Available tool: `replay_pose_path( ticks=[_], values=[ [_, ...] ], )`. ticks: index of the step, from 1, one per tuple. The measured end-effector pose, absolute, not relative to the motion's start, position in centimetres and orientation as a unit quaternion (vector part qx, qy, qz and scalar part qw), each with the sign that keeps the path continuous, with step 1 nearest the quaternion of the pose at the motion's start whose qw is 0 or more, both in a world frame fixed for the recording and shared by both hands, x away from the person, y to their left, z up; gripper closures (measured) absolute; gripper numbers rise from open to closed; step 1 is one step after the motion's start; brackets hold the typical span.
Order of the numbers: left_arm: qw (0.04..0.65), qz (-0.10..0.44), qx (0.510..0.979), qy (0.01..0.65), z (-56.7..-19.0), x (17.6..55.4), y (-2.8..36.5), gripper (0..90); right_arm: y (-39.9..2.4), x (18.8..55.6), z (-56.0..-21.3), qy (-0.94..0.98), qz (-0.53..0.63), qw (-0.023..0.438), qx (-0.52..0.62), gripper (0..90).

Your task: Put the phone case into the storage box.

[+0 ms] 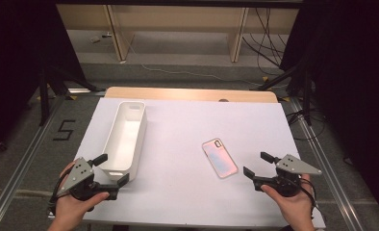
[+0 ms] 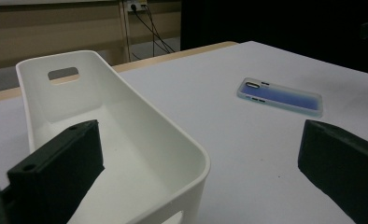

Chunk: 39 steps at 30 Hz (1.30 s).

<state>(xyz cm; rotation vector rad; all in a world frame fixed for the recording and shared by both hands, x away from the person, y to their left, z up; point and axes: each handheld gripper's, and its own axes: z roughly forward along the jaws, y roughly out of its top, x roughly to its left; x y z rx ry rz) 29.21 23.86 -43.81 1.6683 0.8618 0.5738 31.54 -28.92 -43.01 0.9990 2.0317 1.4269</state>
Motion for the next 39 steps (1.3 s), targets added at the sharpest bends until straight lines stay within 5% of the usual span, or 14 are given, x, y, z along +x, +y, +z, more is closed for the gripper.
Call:
replay_pose_path(
  ticks=[9, 12, 14, 17, 18, 20, 39],
  values=[
    [0.559, 0.241, 0.706, 0.362, -43.9, 29.1, 24.0, 0.0, -28.3, 32.0, -43.2, 0.762, 0.495, 0.229, 0.35, 28.3],
    [0.559, 0.245, 0.704, 0.363, -43.8, 28.9, 24.1, 0.0, -28.0, 32.2, -43.2, 0.774, 0.482, 0.23, 0.341, 41.3],
    [0.558, 0.245, 0.706, 0.361, -43.8, 28.8, 24.0, 0.0, -27.6, 32.8, -43.2, 0.788, 0.465, 0.227, 0.332, 63.3],
    [0.558, 0.245, 0.705, 0.361, -43.7, 28.9, 24.0, 0.0, -27.4, 33.3, -43.2, 0.802, 0.445, 0.225, 0.329, 71.9],
    [0.559, 0.245, 0.705, 0.362, -43.7, 28.9, 24.0, 0.0, -27.2, 33.7, -43.5, 0.811, 0.43, 0.223, 0.328, 83.3],
    [0.559, 0.245, 0.705, 0.362, -43.7, 28.9, 24.0, 0.0, -27.0, 34.2, -43.7, 0.823, 0.41, 0.215, 0.329, 90.0],
    [0.56, 0.244, 0.705, 0.361, -43.7, 28.8, 24.0, 0.0, -23.8, 38.2, -46.4, 0.881, 0.314, 0.145, 0.323, 90.0]
  ],
)
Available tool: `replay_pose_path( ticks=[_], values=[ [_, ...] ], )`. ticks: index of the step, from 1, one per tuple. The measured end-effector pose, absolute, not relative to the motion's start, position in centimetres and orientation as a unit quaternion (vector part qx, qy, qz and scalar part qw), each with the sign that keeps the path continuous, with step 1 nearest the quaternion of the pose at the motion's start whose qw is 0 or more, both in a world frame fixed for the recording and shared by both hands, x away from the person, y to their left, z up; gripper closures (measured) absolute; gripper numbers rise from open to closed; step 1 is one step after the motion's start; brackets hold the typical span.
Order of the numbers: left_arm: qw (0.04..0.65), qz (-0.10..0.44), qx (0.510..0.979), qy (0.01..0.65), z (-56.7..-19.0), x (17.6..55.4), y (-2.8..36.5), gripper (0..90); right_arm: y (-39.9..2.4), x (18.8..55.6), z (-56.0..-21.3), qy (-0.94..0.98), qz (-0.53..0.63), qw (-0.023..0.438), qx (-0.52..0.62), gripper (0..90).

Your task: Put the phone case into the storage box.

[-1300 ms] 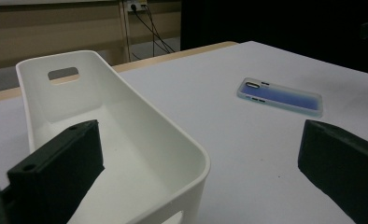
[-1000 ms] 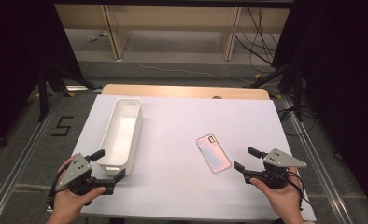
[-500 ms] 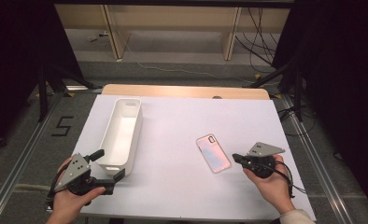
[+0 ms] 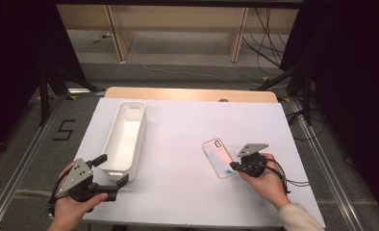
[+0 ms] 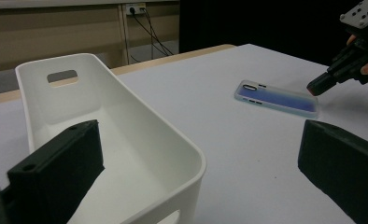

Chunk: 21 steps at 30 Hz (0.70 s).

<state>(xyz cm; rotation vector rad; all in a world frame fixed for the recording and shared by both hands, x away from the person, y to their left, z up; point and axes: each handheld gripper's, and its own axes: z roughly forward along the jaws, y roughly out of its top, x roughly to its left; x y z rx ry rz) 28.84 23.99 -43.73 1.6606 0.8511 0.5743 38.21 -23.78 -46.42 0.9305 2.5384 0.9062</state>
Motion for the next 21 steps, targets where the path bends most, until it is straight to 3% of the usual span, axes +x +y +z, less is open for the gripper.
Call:
replay_pose_path(
  ticks=[21],
  values=[
    [0.561, 0.244, 0.704, 0.361, -43.73, 28.82, 24.0, 0.0, -23.02, 38.26, -46.91, 0.893, 0.288, 0.116, 0.326, 90.0]
  ],
)
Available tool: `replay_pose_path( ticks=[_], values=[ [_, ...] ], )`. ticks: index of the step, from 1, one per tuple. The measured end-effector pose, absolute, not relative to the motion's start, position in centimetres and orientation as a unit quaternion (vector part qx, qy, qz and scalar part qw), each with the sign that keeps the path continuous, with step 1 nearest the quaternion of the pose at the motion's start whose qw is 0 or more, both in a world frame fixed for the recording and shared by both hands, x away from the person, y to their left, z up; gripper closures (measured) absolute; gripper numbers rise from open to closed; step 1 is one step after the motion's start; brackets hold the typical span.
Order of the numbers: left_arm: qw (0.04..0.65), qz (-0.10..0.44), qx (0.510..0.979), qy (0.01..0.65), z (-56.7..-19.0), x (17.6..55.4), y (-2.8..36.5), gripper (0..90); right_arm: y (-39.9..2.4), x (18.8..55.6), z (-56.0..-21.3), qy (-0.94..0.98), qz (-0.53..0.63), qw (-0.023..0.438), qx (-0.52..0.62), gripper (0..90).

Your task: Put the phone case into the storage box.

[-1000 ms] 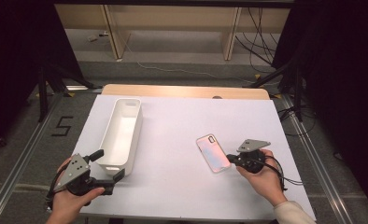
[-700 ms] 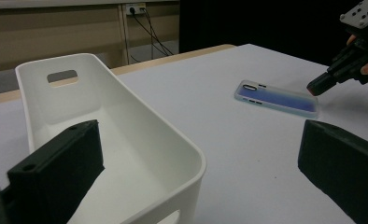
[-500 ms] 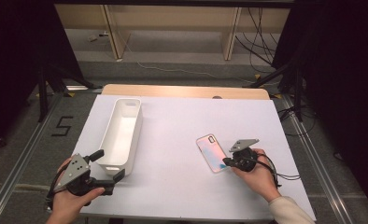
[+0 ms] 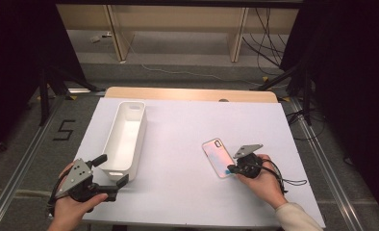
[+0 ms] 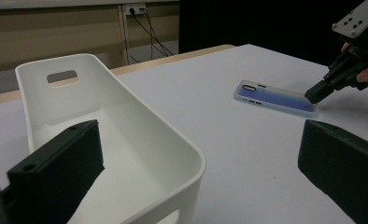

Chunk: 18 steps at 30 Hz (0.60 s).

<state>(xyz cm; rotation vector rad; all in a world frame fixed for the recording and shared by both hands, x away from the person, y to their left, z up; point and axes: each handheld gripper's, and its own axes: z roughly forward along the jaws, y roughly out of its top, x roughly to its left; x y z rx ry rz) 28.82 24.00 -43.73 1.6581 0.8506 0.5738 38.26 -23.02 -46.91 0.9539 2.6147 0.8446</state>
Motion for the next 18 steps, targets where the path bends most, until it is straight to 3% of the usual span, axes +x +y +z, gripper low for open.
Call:
replay_pose_path(
  ticks=[4, 18],
  values=[
    [0.561, 0.244, 0.704, 0.361, -43.7, 28.8, 24.0, 0.0, -22.7, 38.3, -47.2, 0.892, 0.296, 0.128, 0.315, 90.0],
    [0.562, 0.245, 0.703, 0.361, -43.7, 28.8, 24.0, 0.0, -21.2, 38.1, -47.1, 0.899, 0.283, 0.101, 0.319, 90.0]
  ],
)
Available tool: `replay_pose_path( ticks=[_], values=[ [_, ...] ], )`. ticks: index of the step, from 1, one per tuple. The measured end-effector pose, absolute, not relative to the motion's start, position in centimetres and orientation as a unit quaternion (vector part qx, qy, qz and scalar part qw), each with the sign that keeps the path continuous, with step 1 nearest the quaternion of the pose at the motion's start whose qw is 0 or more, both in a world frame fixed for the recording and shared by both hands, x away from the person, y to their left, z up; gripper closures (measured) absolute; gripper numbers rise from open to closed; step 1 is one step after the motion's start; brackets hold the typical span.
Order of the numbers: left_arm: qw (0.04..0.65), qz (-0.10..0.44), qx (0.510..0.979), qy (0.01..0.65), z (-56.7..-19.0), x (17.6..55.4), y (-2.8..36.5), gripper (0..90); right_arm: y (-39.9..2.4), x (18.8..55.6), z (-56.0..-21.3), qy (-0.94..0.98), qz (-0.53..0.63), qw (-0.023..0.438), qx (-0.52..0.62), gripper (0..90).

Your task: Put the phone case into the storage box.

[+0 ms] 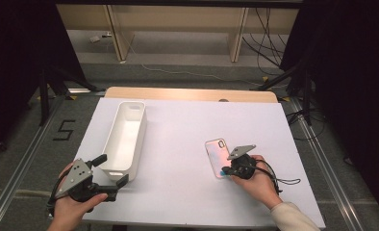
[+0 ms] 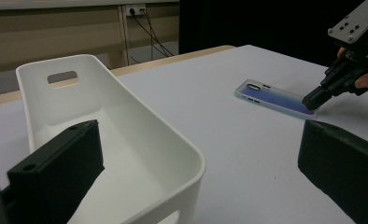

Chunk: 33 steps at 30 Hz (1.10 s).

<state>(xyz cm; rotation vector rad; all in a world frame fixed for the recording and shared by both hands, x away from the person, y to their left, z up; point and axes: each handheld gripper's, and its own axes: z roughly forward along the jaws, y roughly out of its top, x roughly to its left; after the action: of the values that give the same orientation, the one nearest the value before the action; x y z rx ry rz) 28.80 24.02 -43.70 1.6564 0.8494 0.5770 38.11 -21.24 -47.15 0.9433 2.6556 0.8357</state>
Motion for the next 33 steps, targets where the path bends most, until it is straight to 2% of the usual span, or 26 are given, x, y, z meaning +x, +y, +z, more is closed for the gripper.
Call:
replay_pose_path(
  ticks=[17, 20, 23, 33],
  values=[
    [0.563, 0.244, 0.703, 0.361, -43.7, 28.8, 24.0, 0.0, -19.8, 38.5, -47.3, 0.897, 0.3, 0.102, 0.309, 90.0],
    [0.563, 0.245, 0.702, 0.361, -43.7, 28.7, 24.1, 0.0, -20.3, 38.6, -46.6, 0.891, 0.308, 0.109, 0.316, 90.0],
    [0.564, 0.244, 0.701, 0.362, -43.7, 28.7, 24.1, 0.0, -22.7, 39.0, -45.9, 0.877, 0.309, 0.124, 0.347, 90.0],
    [0.563, 0.244, 0.702, 0.361, -43.7, 28.7, 24.1, 0.0, -25.0, 39.4, -46.3, 0.859, 0.275, 0.128, 0.413, 90.0]
  ],
)
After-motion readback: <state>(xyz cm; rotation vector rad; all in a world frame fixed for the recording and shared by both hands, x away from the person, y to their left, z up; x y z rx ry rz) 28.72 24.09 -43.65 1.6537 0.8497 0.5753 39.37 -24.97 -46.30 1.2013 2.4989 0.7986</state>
